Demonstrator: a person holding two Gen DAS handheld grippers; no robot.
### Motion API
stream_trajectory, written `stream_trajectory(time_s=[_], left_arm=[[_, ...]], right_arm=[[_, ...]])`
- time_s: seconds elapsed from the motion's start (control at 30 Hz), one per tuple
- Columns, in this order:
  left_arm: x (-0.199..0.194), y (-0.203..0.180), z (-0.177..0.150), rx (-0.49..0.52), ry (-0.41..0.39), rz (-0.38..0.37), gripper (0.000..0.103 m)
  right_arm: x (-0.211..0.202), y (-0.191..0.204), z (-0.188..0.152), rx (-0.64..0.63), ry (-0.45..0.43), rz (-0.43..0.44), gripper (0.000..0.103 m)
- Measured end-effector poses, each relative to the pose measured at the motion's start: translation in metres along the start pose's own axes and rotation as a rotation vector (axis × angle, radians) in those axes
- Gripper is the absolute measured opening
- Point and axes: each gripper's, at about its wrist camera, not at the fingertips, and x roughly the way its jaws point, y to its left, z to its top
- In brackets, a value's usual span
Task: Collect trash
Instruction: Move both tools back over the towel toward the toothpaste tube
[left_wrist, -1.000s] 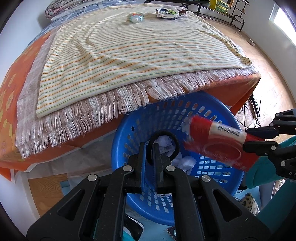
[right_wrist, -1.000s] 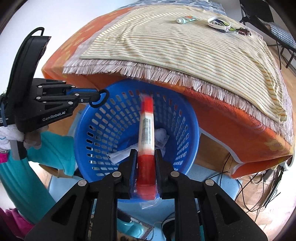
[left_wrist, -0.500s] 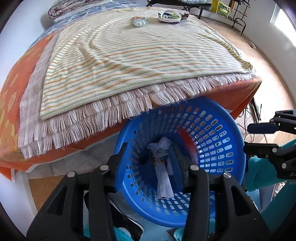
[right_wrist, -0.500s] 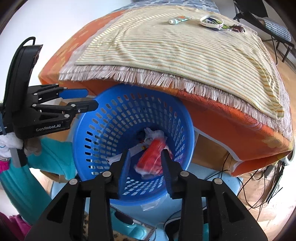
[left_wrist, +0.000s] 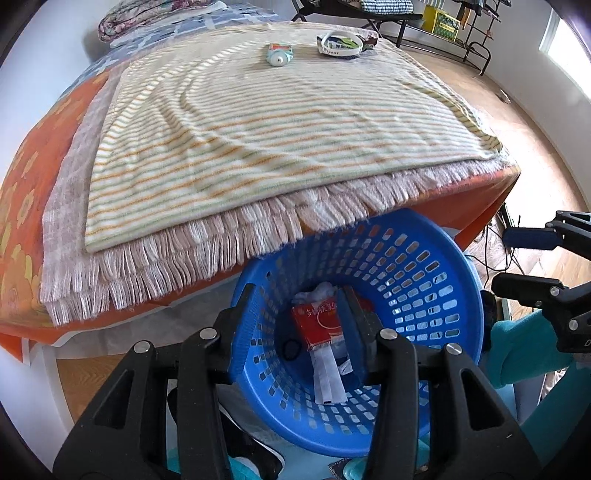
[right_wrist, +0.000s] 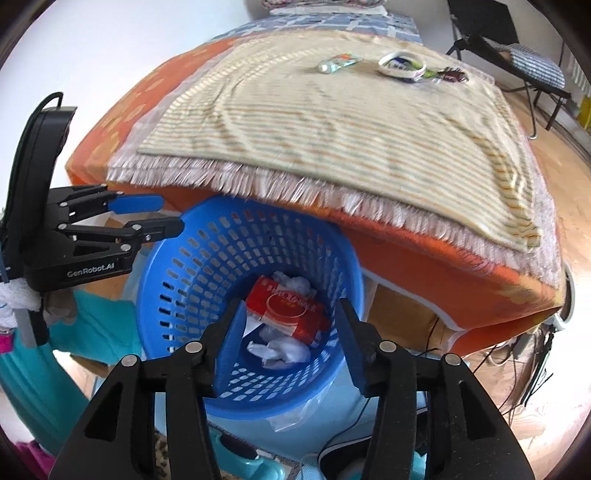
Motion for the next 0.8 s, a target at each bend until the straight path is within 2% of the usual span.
stream_trajectory(time_s=[0.1, 0.5, 0.8], left_arm=[[-0.002, -0.001, 0.006, -0.007, -0.011, -0.004, 0.045], [-0.012, -0.002, 0.041, -0.024, -0.043, -0.026, 0.045], [-0.017, -0.002, 0.094, 0.006, -0.07, -0.032, 0.045]], right_arm=[[-0.006, -0.005, 0.005, 0.013, -0.023, -0.022, 0.061], [-0.027, -0.037, 0.035, 0.122, -0.074, -0.04, 0.064], [-0.038, -0.062, 0.073, 0.158, -0.1, -0.04, 0.065]])
